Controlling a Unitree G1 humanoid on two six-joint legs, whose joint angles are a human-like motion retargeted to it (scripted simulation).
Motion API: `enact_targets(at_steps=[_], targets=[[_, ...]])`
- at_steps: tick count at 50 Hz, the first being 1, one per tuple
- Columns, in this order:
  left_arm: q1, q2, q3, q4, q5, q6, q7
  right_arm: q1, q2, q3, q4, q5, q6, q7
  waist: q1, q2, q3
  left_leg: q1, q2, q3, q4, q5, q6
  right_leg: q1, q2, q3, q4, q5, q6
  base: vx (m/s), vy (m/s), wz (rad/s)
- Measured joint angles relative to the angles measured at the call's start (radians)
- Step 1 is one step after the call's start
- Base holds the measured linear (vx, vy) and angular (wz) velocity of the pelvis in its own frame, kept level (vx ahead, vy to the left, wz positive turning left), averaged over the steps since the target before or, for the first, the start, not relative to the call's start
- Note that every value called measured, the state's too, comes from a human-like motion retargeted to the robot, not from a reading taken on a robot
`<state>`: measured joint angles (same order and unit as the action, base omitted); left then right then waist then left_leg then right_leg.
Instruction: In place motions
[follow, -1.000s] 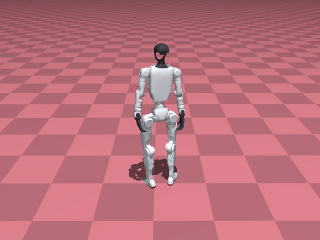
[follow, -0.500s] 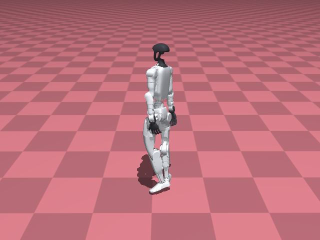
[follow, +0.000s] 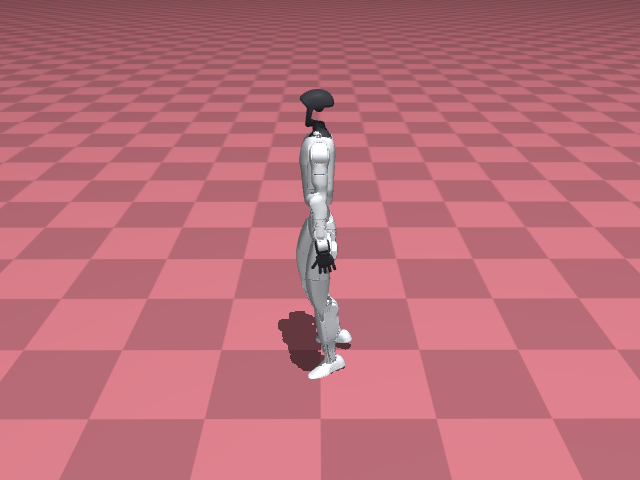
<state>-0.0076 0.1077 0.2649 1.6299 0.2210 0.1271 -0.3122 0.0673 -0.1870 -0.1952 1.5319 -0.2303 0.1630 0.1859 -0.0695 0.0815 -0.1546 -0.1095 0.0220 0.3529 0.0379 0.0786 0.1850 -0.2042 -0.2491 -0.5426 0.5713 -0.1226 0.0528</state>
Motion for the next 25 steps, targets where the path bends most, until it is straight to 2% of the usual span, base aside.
enact_targets(at_steps=[3, 5, 7, 8, 9, 12, 15, 20, 25], targets=[[0.003, 0.002, -0.001, 0.008, 0.018, 0.009, -0.007, -0.003, 0.006, 0.017, -0.003, -0.019, -0.002, 0.007, -0.023, -0.040, 0.009, 0.015, -0.046, -0.040, -0.013, 0.011, -0.005, -0.006, 0.047, 0.090, -0.186, -0.032, 0.033, 0.06, -0.04, 1.31], [0.005, 0.004, 0.005, 0.015, 0.020, 0.010, 0.001, -0.006, 0.010, 0.028, -0.002, -0.030, -0.002, 0.009, -0.035, -0.077, 0.023, 0.036, -0.086, -0.072, -0.018, 0.015, -0.008, -0.005, 0.070, 0.152, -0.308, -0.012, 0.052, 0.08, -0.06, 1.26], [0.014, 0.004, 0.023, 0.020, 0.013, 0.012, 0.010, -0.005, 0.015, 0.040, 0.000, -0.044, -0.001, 0.012, -0.028, -0.101, 0.028, 0.055, -0.101, -0.092, -0.021, 0.017, -0.013, 0.001, 0.097, 0.209, -0.337, -0.033, 0.004, 0.14, -0.08, 0.65], [0.017, 0.002, 0.034, 0.023, 0.005, 0.016, 0.011, -0.007, 0.015, 0.043, 0.003, -0.054, 0.002, 0.017, 0.001, -0.117, 0.022, 0.056, -0.109, -0.080, -0.022, 0.016, -0.014, 0.014, 0.044, 0.114, -0.330, -0.029, 0.024, 0.11, -0.05, 0.08], [0.020, -0.003, 0.045, 0.026, -0.006, 0.019, 0.013, -0.010, 0.016, 0.040, 0.003, -0.065, 0.007, 0.022, 0.020, -0.122, 0.020, 0.056, -0.111, -0.083, -0.021, 0.017, -0.014, 0.019, 0.032, 0.081, -0.326, -0.030, 0.025, 0.08, -0.05, 0.07], [0.023, -0.026, 0.081, 0.041, -0.078, 0.012, 0.028, -0.022, 0.017, 0.031, -0.013, -0.087, 0.009, 0.026, 0.067, -0.125, 0.029, 0.056, -0.103, -0.087, -0.017, 0.020, -0.014, 0.034, 0.043, 0.063, -0.332, -0.029, 0.022, -0.01, -0.07, 0.10], [0.032, -0.035, 0.114, 0.059, -0.144, -0.007, 0.023, -0.029, 0.013, 0.052, -0.053, -0.098, -0.005, 0.016, 0.063, -0.110, 0.042, 0.066, -0.086, -0.098, -0.015, 0.019, -0.020, 0.057, 0.052, 0.041, -0.339, -0.034, 0.044, 0.01, -0.12, 0.27], [0.063, -0.018, 0.117, 0.070, -0.113, 0.013, 0.033, -0.030, 0.013, 0.065, -0.060, -0.110, -0.006, 0.023, 0.023, -0.103, 0.001, 0.038, -0.072, -0.130, -0.006, 0.020, -0.035, 0.078, 0.081, -0.004, -0.390, -0.041, 0.029, 0.05, -0.15, 0.49], [0.042, 0.003, 0.085, 0.070, -0.094, 0.011, 0.051, -0.029, 0.016, 0.051, -0.068, -0.101, -0.013, 0.035, 0.019, -0.118, 0.020, 0.030, -0.058, -0.145, 0.019, 0.010, -0.052, 0.088, 0.080, -0.021, -0.391, -0.049, 0.026, -0.04, -0.15, 0.28]])
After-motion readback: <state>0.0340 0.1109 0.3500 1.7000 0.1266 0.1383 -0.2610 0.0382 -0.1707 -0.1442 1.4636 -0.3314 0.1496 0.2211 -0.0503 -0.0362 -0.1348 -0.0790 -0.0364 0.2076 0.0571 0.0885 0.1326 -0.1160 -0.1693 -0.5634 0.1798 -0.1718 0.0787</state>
